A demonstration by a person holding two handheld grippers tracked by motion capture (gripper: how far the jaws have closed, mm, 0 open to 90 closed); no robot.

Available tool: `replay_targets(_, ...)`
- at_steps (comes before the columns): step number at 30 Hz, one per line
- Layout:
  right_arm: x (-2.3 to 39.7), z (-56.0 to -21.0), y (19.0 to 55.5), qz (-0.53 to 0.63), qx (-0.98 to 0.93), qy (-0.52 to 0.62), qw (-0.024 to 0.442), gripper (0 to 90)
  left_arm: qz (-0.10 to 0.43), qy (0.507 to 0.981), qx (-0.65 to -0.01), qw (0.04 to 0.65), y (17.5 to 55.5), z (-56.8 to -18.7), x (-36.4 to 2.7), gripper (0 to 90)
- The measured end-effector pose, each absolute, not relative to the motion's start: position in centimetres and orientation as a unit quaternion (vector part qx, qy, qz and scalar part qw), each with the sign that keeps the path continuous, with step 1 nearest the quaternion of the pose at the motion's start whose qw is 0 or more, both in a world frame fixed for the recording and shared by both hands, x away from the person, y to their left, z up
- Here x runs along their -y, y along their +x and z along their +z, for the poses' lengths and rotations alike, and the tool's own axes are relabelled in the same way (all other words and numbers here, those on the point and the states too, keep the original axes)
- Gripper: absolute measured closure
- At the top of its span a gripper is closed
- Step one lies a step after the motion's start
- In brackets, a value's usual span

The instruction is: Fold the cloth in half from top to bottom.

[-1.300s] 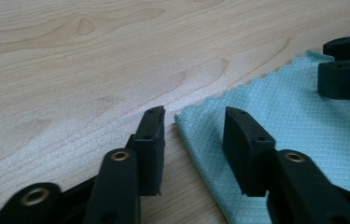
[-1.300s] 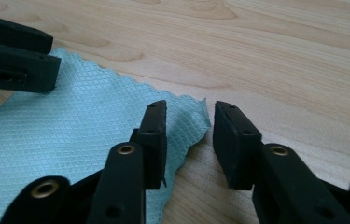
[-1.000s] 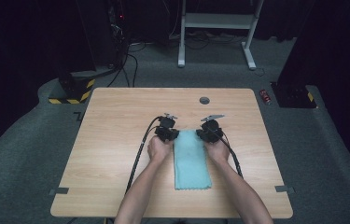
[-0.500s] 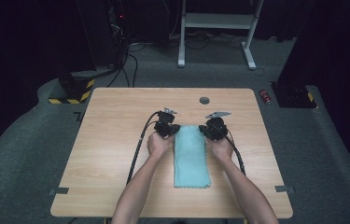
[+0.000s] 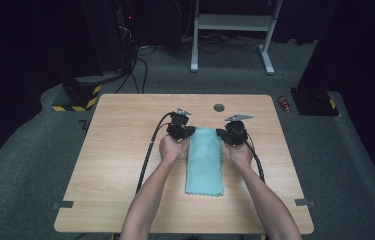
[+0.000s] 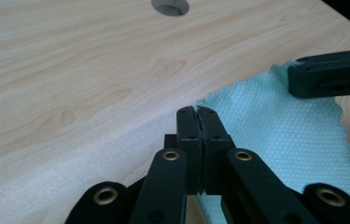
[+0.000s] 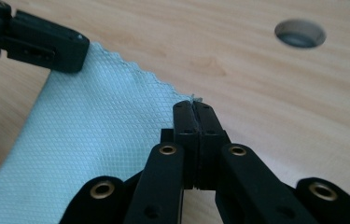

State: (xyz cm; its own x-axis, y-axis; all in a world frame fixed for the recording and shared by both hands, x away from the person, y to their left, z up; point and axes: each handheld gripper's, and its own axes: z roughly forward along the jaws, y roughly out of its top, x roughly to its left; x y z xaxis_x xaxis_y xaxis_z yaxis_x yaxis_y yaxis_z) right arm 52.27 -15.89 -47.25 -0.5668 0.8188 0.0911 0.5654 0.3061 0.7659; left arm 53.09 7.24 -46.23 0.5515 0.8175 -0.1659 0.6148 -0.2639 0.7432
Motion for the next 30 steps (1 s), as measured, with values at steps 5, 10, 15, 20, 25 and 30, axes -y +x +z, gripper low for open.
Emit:
replay_targets(5, 15.7, -45.9, 52.5, 0.399, -0.792, 0.429, 0.17, 89.8, 0.132, 0.777, -0.454, 0.414, 53.0, -45.5, -7.7, 89.1)
replay_targets(10, 15.6, -45.8, 51.9, 0.398, -0.8, 0.414, 0.175, 89.7, 0.129, 0.783, -0.439, 0.42, 52.1, -44.9, -8.0, 89.0)
replay_targets(15, 16.1, -45.8, 50.5, 0.413, -0.799, 0.404, 0.168, 89.8, 0.122, 0.79, -0.422, 0.428, 50.5, -45.0, -8.3, 88.9)
replay_targets(20, 16.4, -46.3, 48.8, 0.422, -0.803, 0.388, 0.163, 89.7, 0.108, 0.8, -0.404, 0.431, 49.0, -45.5, -8.7, 89.0)
replay_targets(25, 16.7, -46.9, 47.2, 0.424, -0.807, 0.379, 0.156, 89.8, 0.098, 0.809, -0.388, 0.431, 47.5, -45.6, -8.7, 89.0)
replay_targets(30, 16.8, -47.4, 45.7, 0.42, -0.816, 0.368, 0.15, 89.7, 0.095, 0.819, -0.377, 0.421, 45.9, -46.2, -8.8, 88.8)
